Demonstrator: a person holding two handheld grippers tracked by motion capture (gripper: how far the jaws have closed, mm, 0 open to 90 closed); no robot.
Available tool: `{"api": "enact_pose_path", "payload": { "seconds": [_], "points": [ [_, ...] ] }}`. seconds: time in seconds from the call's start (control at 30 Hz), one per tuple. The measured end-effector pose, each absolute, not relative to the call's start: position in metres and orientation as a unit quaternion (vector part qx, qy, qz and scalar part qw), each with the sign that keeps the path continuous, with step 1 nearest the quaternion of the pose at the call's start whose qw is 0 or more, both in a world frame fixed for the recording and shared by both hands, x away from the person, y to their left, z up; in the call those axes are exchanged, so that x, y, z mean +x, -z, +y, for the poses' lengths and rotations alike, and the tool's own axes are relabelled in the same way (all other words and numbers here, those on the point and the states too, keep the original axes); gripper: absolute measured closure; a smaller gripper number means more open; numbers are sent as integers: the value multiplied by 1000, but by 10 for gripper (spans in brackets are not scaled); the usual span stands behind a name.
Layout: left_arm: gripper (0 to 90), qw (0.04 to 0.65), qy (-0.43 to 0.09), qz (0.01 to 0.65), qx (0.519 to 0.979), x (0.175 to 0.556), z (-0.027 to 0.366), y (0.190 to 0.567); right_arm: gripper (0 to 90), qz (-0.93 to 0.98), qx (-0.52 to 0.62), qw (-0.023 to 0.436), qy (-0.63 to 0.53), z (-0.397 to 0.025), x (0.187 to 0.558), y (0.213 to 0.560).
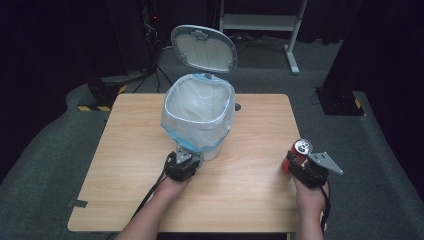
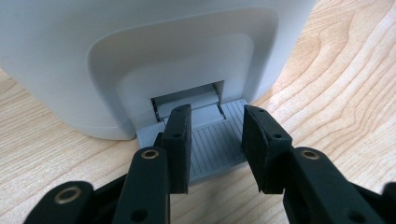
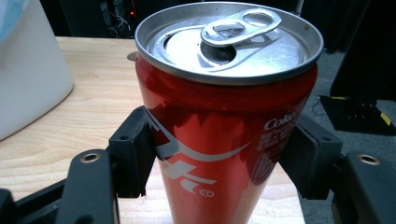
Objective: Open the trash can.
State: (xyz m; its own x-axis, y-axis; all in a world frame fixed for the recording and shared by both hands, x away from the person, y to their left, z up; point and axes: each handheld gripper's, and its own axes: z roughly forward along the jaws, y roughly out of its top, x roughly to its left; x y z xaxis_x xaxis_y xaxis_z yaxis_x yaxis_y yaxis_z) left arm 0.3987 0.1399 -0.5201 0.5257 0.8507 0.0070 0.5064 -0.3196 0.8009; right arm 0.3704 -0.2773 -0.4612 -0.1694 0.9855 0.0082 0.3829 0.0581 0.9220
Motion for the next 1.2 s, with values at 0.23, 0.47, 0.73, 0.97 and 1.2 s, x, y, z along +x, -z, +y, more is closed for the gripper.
{"api": "enact_pose_path", "payload": {
  "seconds": [0.23,0.47,0.73,0.97,1.2],
  "points": [
    [628,389,-221,434,782,399,140,520,337,633,527,361,-437,-272,367,452],
    [627,389,-221,434,782,398,140,520,337,633,513,365,-450,-265,364,442],
    [627,389,-221,434,782,398,140,520,337,639,488,369,-466,-251,358,428],
    [627,389,-221,434,782,398,140,520,337,640,467,374,-482,-239,351,414],
    [627,389,-221,434,782,398,140,520,337,644,441,376,-499,-222,344,402]
  ]
}}
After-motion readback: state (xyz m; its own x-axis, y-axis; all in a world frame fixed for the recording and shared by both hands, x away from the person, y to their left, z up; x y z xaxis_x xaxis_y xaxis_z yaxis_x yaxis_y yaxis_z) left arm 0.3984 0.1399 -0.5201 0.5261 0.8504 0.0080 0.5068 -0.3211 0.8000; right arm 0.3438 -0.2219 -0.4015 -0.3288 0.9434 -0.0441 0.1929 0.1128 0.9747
